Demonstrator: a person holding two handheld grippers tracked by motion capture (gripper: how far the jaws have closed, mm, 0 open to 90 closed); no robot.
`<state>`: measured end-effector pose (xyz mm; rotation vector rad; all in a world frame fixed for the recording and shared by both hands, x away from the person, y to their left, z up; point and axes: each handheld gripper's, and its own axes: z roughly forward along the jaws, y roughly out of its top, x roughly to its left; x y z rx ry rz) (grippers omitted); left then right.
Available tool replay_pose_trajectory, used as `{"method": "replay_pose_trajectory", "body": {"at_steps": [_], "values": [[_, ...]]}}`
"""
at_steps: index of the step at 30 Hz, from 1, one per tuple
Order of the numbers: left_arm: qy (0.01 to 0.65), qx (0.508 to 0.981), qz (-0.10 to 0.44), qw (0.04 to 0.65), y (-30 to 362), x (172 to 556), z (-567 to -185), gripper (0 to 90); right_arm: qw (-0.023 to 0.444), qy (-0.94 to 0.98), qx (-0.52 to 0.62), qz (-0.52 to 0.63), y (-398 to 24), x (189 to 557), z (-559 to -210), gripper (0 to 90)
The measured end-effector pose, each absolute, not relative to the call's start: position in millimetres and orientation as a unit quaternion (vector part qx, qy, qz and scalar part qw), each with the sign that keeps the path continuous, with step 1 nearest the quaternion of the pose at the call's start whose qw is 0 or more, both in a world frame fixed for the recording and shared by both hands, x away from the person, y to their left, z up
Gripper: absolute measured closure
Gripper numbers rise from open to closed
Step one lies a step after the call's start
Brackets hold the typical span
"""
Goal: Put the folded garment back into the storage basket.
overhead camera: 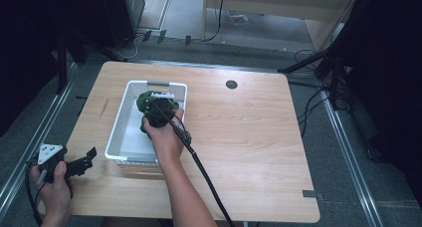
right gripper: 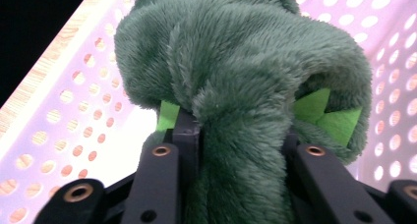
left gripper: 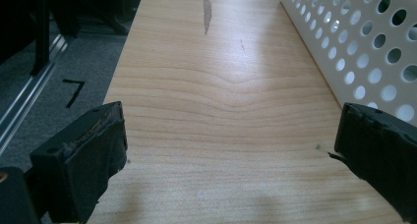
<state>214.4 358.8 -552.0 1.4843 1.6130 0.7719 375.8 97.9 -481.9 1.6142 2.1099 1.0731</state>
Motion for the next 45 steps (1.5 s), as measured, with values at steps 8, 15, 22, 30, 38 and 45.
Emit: {"method": "replay_pose_trajectory", "body": {"at_steps": [8, 15, 22, 30, 38, 45], "values": [[0.637, 0.586, 0.304, 0.397, 359.3, 214.4, -551.9, 0.2, 0.146, 0.74, 0.518, 0.404, 97.2, 378.7, -480.2, 27.8], [0.637, 0.585, 0.305, 0.398, 358.9, 214.6, -552.0, 0.2, 0.168, 0.733, 0.53, 0.392, 92.3, 376.2, -471.8, 12.2], [0.636, 0.586, 0.305, 0.398, 358.7, 214.5, -551.9, 0.2, 0.191, 0.724, 0.53, 0.397, 87.1, 368.6, -455.4, 0.0], [0.635, 0.587, 0.306, 0.397, 358.7, 214.5, -552.0, 0.2, 0.211, 0.714, 0.526, 0.41, 68.9, 360.1, -432.5, 0.0], [0.635, 0.588, 0.307, 0.397, 358.3, 214.6, -552.0, 0.2, 0.229, 0.704, 0.529, 0.414, 45.0, 356.4, -421.3, 0.0], [0.634, 0.588, 0.308, 0.396, 357.8, 214.5, -551.9, 0.2, 0.24, 0.695, 0.538, 0.412, 17.8, 354.3, -419.2, 0.0]]}}
